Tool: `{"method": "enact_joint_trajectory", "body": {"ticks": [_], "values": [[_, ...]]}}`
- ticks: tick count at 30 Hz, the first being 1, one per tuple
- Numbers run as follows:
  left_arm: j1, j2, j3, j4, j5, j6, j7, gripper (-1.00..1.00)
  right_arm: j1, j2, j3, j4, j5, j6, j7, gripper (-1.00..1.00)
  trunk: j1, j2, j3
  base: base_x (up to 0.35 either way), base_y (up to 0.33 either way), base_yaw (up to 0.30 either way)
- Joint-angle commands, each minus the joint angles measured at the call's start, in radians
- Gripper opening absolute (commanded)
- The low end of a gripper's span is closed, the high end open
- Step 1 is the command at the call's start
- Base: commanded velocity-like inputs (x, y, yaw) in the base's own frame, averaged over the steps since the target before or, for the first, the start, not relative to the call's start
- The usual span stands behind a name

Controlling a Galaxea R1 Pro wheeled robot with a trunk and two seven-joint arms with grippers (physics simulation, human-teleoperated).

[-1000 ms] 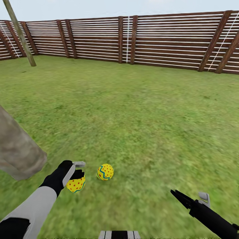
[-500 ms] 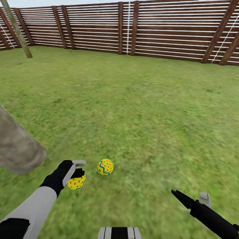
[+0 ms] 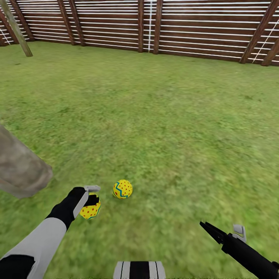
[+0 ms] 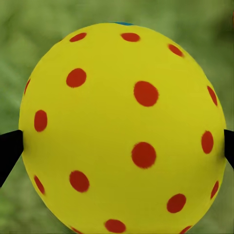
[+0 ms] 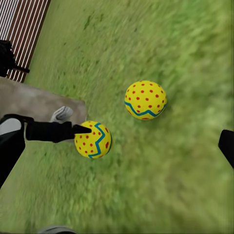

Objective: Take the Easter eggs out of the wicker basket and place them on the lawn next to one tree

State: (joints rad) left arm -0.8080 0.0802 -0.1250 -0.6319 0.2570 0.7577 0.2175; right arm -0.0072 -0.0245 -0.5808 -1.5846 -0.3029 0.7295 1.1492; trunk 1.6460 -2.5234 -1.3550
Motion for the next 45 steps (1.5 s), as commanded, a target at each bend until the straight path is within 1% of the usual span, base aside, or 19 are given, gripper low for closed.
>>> {"method": "enact_joint_trajectory", "body": {"ticks": [1, 3, 7, 10, 45], "values": [[-0.001, 0.002, -0.007, -0.002, 0.01, -0.003, 0.008, -1.0, 0.0, 0.0, -0.001, 0.0, -0.004, 0.007, 0.001, 1.0, 0.0, -0.001, -0.005, 0.0, 0.0, 0.0], [0.0, 0.002, -0.007, -0.016, 0.01, -0.008, 0.008, -1.0, 0.0, 0.0, -0.001, 0.0, -0.004, 0.006, 0.001, 1.0, 0.001, -0.001, -0.012, 0.0, 0.0, 0.0], [0.0, 0.003, -0.007, -0.078, 0.01, -0.01, 0.008, -1.0, 0.0, 0.0, -0.001, 0.0, -0.004, 0.004, 0.001, 1.0, 0.003, -0.002, -0.028, 0.0, 0.0, 0.0], [0.0, 0.003, -0.007, -0.095, 0.01, -0.011, 0.008, -1.0, 0.0, 0.0, -0.001, 0.0, -0.004, 0.004, 0.001, 1.0, 0.004, -0.003, -0.039, 0.0, 0.0, 0.0], [0.0, 0.003, -0.007, -0.123, 0.008, -0.024, 0.009, -1.0, -0.001, 0.0, -0.001, 0.0, -0.004, 0.005, 0.001, 1.0, 0.02, -0.011, -0.175, 0.0, 0.0, 0.0]]}}
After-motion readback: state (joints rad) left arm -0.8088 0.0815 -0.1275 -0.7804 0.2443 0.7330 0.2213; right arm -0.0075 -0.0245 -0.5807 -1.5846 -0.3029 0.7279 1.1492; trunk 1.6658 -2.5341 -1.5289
